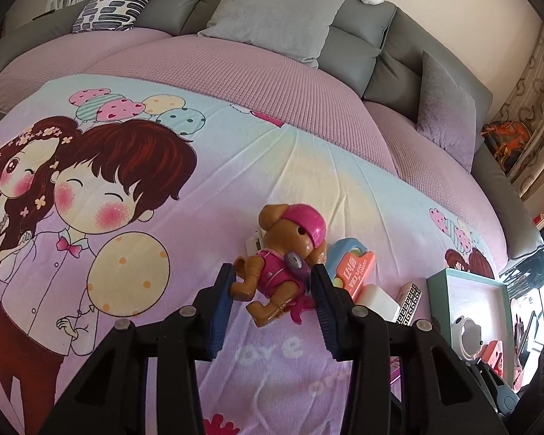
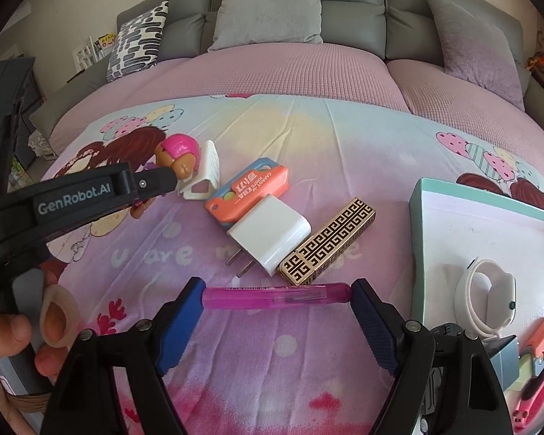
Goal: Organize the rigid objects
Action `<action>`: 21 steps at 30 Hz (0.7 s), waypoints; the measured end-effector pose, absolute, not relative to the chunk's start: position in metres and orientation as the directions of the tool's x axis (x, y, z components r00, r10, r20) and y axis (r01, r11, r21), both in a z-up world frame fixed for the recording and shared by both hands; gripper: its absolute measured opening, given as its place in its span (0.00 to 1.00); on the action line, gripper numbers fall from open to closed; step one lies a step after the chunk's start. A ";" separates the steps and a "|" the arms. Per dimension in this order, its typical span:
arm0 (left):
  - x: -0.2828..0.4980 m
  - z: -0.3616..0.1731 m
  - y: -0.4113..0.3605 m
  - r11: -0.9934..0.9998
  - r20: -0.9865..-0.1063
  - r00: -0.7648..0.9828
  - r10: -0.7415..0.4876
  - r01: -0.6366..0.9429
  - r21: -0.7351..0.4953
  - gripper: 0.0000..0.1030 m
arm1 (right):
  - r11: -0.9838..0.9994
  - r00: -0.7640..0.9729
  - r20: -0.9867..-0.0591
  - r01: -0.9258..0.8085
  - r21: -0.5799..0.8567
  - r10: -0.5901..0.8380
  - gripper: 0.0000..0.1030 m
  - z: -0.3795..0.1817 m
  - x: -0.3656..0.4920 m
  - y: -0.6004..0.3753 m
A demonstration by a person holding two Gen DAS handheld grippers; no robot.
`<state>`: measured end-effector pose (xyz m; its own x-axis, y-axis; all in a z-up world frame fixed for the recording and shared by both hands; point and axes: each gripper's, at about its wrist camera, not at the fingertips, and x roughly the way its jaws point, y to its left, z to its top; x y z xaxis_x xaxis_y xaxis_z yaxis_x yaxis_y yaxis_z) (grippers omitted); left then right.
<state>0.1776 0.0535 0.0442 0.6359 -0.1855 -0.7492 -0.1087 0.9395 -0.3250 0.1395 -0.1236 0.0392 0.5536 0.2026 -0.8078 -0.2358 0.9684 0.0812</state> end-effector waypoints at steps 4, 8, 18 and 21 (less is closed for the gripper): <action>0.175 0.053 0.051 0.943 -0.740 0.648 -0.180 -0.100 -0.317 0.43 | 0.969 0.574 -0.791 -0.228 0.095 0.212 0.81 0.048 0.136 -0.129; 0.171 0.064 0.051 0.946 -0.722 0.669 -0.176 -0.089 -0.313 0.43 | 0.972 0.607 -0.765 -0.210 0.108 0.216 0.81 0.060 0.132 -0.136; 0.160 0.090 0.040 0.957 -0.683 0.709 -0.176 -0.039 -0.286 0.42 | 0.974 0.632 -0.743 -0.182 0.133 0.220 0.81 0.070 0.131 -0.149; 0.160 0.095 0.035 0.960 -0.676 0.715 -0.180 -0.024 -0.280 0.42 | 0.974 0.637 -0.738 -0.177 0.140 0.222 0.81 0.072 0.131 -0.152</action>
<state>0.1598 0.0353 0.0951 0.7148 -0.1797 -0.6759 -0.0236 0.9597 -0.2801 0.1306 -0.1525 0.0715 0.6371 0.2216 -0.7383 -0.1768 0.9743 0.1399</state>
